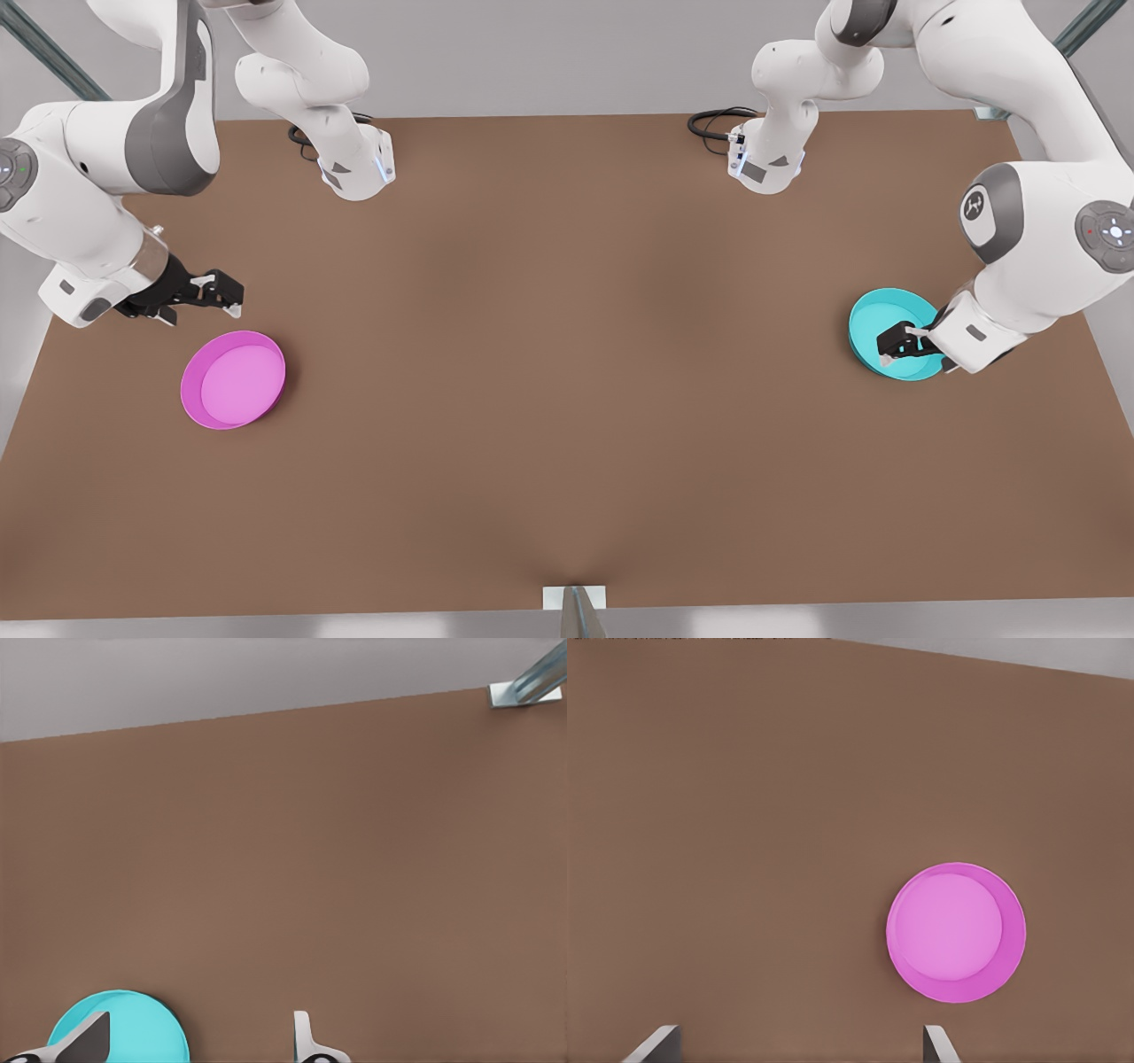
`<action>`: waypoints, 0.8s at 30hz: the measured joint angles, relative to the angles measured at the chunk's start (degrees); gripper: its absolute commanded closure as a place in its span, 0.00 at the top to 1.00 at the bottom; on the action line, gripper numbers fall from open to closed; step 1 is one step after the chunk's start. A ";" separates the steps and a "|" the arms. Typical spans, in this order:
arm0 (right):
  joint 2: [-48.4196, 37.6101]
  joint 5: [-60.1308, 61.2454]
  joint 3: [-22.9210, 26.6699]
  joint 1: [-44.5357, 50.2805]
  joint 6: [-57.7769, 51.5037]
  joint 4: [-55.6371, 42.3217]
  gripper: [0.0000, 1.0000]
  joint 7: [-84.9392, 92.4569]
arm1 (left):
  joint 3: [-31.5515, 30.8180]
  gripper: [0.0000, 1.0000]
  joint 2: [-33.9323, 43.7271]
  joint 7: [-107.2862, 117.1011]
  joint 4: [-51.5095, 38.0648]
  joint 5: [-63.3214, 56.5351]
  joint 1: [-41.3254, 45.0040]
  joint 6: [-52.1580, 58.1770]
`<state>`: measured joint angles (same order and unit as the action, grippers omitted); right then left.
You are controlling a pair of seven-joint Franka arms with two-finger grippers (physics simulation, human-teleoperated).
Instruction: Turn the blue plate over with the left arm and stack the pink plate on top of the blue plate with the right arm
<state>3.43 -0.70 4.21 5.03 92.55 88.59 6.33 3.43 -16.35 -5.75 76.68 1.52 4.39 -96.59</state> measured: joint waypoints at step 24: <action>0.14 -0.53 0.14 -0.56 0.70 -0.05 1.00 0.00 | 17.71 0.99 -4.05 -47.55 27.88 9.56 -12.51 -21.10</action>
<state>3.57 -1.23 4.35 4.47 93.25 88.55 6.33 21.13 -20.41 -53.30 104.57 11.08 -8.12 -117.69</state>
